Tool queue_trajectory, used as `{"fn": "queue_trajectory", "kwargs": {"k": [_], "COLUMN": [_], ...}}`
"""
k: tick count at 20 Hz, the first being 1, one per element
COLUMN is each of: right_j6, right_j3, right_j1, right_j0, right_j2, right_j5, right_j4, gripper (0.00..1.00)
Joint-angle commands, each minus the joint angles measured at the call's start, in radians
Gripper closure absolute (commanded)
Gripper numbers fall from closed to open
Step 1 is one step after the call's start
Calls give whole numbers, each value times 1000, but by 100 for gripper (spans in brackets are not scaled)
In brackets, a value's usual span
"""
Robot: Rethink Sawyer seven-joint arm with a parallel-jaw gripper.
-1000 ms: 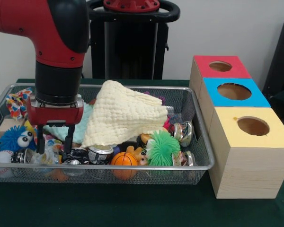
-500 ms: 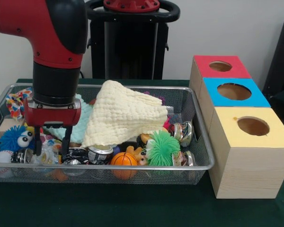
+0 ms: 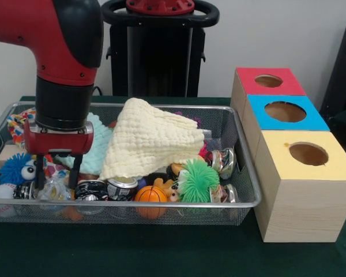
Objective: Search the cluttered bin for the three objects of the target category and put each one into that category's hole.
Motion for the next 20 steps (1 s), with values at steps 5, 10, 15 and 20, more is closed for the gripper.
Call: {"fn": "queue_trajectory", "kwargs": {"k": [5, 10, 15, 20], "right_j6": [-79, -53, -20, -14], "right_j3": [-17, -19, -38, -54], "right_j1": [79, 98, 122, 127], "right_j0": [-33, -31, -29, -14], "right_j2": [40, 28, 32, 21], "right_j5": [-20, -62, -146, -143], "right_j4": [-112, -125, -132, -124], "gripper": [0, 0, 0, 0]}}
